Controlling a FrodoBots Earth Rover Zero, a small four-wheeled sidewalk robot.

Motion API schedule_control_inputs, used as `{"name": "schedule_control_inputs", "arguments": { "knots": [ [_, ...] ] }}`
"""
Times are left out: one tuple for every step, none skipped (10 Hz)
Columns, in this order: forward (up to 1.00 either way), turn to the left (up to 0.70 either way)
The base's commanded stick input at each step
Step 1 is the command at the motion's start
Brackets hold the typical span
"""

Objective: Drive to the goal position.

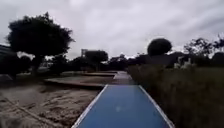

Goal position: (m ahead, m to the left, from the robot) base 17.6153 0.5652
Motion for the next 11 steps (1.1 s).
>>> {"name": "schedule_control_inputs", "arguments": {
  "knots": [
    [0.50,-0.27],
    [0.50,-0.49],
    [0.50,0.00],
    [0.50,0.00],
    [0.50,0.00],
    [0.50,0.00],
    [0.50,0.00],
    [0.50,0.00],
    [0.50,0.00],
    [0.50,0.00],
    [0.50,0.00]
  ]
}}
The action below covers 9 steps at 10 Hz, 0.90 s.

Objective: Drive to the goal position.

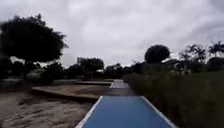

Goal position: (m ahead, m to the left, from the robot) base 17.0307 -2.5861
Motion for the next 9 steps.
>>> {"name": "schedule_control_inputs", "arguments": {
  "knots": [
    [0.50,0.00],
    [0.50,0.00],
    [0.50,0.00],
    [0.50,0.00],
    [0.50,0.00],
    [0.50,-0.29],
    [0.50,-0.50],
    [0.50,-0.50],
    [0.50,-0.09]
  ]
}}
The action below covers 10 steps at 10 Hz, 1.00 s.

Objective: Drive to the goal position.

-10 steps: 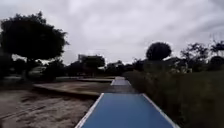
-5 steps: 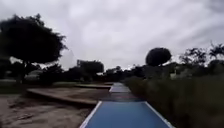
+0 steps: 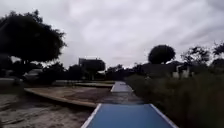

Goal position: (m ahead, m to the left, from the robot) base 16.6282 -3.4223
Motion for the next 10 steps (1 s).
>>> {"name": "schedule_control_inputs", "arguments": {
  "knots": [
    [0.50,0.00],
    [0.50,0.00],
    [0.50,0.00],
    [0.50,0.00],
    [0.50,0.00],
    [0.50,0.00],
    [0.50,0.00],
    [0.50,0.00],
    [0.50,0.00],
    [0.50,0.00]
  ]
}}
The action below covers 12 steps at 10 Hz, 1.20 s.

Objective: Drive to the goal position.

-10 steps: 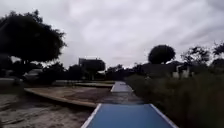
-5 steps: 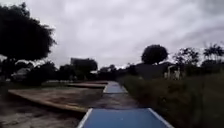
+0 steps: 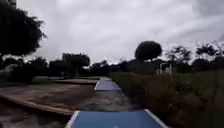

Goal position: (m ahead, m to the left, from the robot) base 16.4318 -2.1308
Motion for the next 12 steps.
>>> {"name": "schedule_control_inputs", "arguments": {
  "knots": [
    [0.50,0.00],
    [0.50,0.00],
    [0.50,0.00],
    [0.50,0.00],
    [0.50,0.00],
    [0.50,0.00],
    [0.50,0.00],
    [0.50,0.00],
    [0.50,0.00],
    [0.50,0.00],
    [0.50,0.00],
    [0.50,0.00]
  ]
}}
